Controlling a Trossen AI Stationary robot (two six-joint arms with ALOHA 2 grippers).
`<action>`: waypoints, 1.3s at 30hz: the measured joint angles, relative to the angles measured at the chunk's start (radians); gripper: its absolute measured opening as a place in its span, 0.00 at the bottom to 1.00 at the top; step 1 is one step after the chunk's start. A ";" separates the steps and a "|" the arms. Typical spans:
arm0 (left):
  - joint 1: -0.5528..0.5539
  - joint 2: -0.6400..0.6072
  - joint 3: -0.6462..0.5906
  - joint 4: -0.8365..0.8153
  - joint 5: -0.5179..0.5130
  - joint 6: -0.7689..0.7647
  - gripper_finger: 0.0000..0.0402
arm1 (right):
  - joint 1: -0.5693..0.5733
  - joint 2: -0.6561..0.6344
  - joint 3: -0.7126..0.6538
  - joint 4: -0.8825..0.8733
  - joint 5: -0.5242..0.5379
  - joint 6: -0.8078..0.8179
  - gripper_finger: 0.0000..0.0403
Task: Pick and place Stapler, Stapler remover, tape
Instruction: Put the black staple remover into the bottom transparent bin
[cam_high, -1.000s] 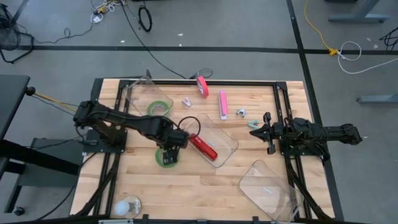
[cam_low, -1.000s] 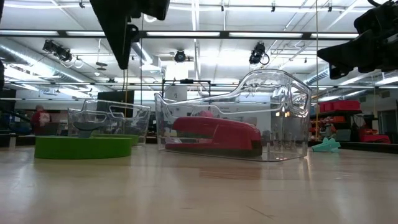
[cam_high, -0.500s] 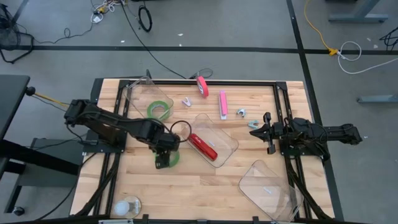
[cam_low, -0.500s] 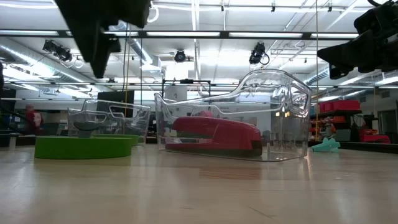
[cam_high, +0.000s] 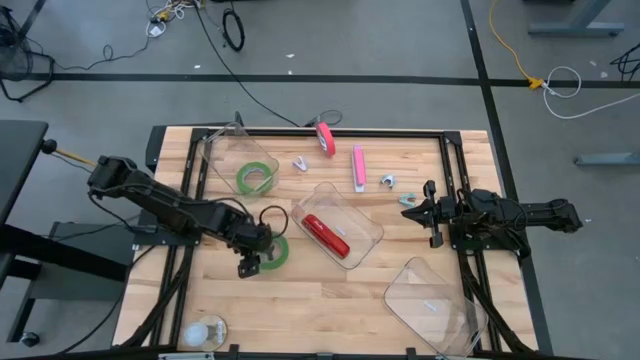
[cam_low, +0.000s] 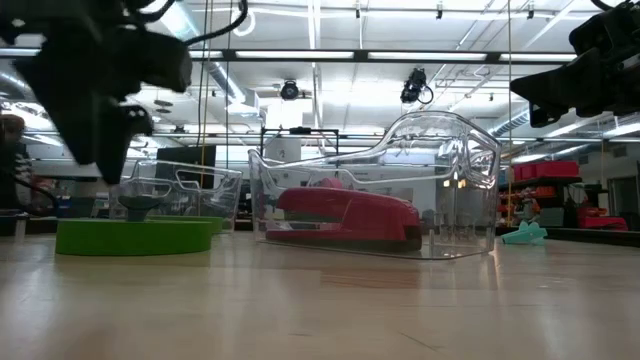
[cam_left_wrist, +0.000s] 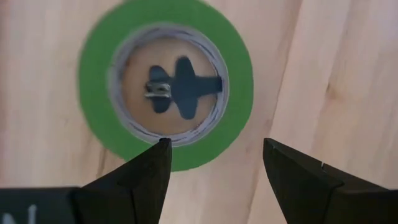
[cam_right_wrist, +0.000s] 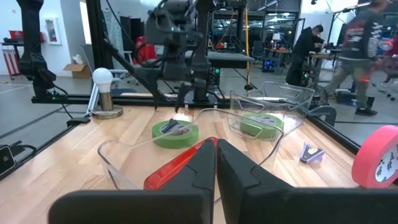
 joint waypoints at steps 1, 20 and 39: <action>-0.009 0.000 -0.015 0.019 0.000 0.020 0.63 | 0.000 0.000 0.000 0.000 0.000 0.000 0.04; -0.046 0.002 -0.076 0.159 -0.091 0.049 0.63 | 0.000 0.000 0.000 0.000 0.000 0.000 0.04; -0.030 0.002 -0.076 0.136 -0.113 -0.528 0.63 | 0.000 0.000 0.000 0.000 0.000 0.000 0.04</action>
